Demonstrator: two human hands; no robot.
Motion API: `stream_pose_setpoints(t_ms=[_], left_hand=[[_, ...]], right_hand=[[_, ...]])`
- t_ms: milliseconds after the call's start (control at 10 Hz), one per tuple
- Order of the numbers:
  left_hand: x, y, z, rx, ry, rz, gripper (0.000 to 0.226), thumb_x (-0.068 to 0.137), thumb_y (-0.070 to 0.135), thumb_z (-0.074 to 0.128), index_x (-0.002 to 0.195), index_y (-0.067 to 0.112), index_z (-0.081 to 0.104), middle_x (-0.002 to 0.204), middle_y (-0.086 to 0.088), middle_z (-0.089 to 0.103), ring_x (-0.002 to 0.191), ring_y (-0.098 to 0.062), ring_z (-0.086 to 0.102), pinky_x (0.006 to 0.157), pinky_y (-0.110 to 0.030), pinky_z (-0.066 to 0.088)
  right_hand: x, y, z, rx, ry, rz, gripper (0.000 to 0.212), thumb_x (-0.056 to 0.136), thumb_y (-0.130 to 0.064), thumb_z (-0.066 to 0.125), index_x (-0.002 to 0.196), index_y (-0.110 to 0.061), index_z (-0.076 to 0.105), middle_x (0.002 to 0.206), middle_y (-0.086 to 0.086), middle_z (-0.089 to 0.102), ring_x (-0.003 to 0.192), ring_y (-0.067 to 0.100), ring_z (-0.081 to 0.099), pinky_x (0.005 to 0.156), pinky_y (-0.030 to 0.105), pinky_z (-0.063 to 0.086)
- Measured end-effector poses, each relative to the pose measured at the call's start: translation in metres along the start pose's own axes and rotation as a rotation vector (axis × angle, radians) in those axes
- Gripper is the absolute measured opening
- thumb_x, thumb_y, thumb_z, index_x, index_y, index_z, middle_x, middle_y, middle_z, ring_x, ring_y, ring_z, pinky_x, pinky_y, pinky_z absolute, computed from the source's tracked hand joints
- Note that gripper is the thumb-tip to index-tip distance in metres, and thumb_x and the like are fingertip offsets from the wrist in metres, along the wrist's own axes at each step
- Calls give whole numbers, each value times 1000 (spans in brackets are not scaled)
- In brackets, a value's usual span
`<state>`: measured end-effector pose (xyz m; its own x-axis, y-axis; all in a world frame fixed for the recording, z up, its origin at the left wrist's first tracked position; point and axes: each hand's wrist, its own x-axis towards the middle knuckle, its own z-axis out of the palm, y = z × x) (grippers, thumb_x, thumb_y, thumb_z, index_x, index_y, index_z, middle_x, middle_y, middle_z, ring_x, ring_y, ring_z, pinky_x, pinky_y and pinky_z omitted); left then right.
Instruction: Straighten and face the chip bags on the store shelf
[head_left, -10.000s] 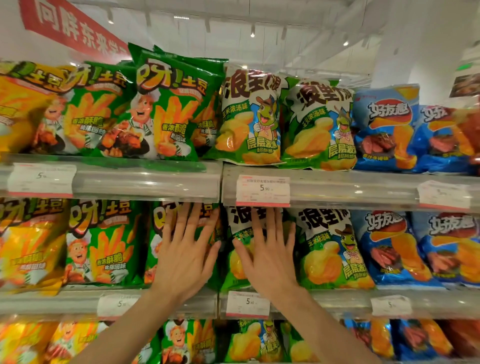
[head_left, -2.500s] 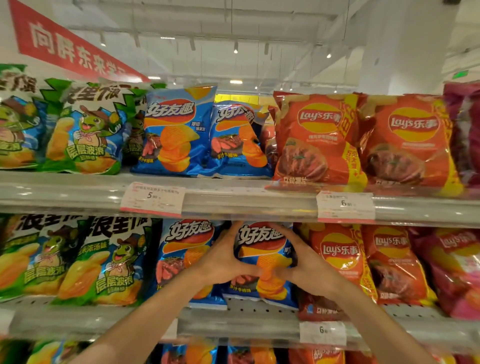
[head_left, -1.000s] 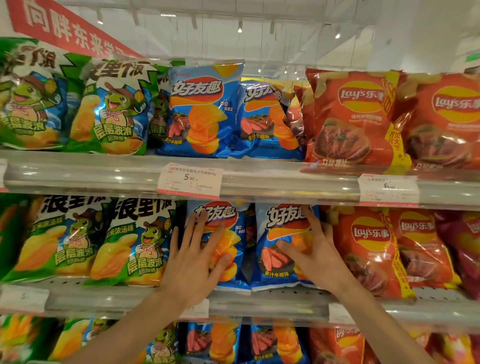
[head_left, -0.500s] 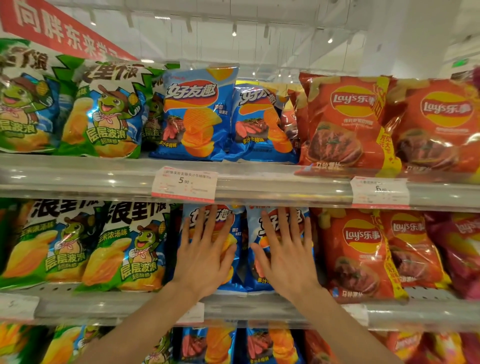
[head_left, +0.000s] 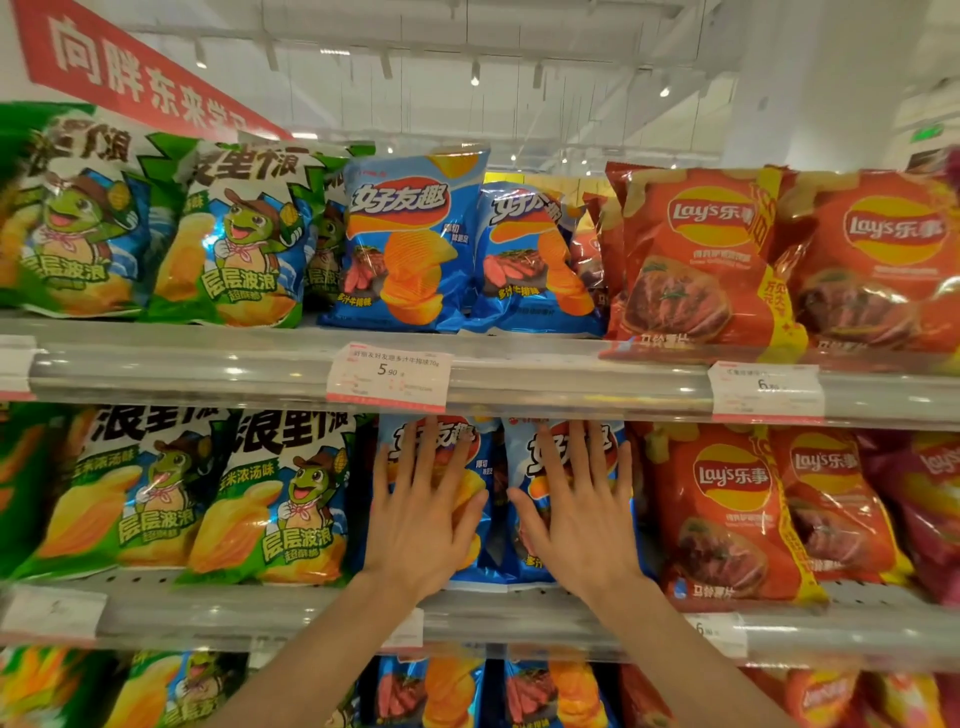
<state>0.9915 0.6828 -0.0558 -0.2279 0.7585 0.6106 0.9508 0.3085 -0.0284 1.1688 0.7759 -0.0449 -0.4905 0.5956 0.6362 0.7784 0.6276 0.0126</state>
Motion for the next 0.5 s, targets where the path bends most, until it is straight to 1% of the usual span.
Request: stream_pose_setpoints(t_ms=[100, 200, 300, 400, 500], left_hand=[[-3, 0, -9, -26, 23, -36, 67, 101, 61, 19, 157, 25, 28, 164, -16, 24, 152, -35, 19, 120, -60, 17], [-5, 0, -19, -50, 56, -67, 67, 100, 60, 25, 157, 24, 27, 161, -18, 29, 149, -38, 24, 119, -60, 18], [-11, 0, -27, -68, 103, -78, 68, 100, 61, 24, 158, 25, 26, 160, -17, 31, 149, -37, 26, 120, -58, 18], [-19, -2, -33, -139, 160, -99, 67, 100, 61, 26, 157, 26, 27, 161, -14, 29, 148, -34, 28, 119, -56, 23], [-36, -1, -35, -233, 201, -134, 66, 98, 62, 28, 155, 29, 32, 159, -11, 34, 144, -34, 36, 115, -56, 31]], right_hand=[[-3, 0, -4, 15, 20, 23, 74, 98, -67, 24, 156, -22, 27, 164, 15, 17, 153, 32, 6, 119, 62, 5], [-9, 1, -6, 26, 45, 60, 76, 97, -67, 26, 155, -19, 28, 163, 15, 19, 152, 31, 8, 119, 61, 7], [-16, 3, -9, 40, 83, 100, 76, 97, -66, 26, 155, -18, 29, 162, 15, 23, 152, 31, 11, 119, 61, 11], [-24, 5, -12, 69, 138, 140, 75, 96, -67, 28, 156, -20, 26, 164, 12, 19, 152, 30, 9, 120, 59, 11], [-40, 2, -15, 147, 188, 190, 77, 95, -68, 27, 156, -23, 24, 165, 9, 17, 153, 27, 9, 120, 57, 13]])
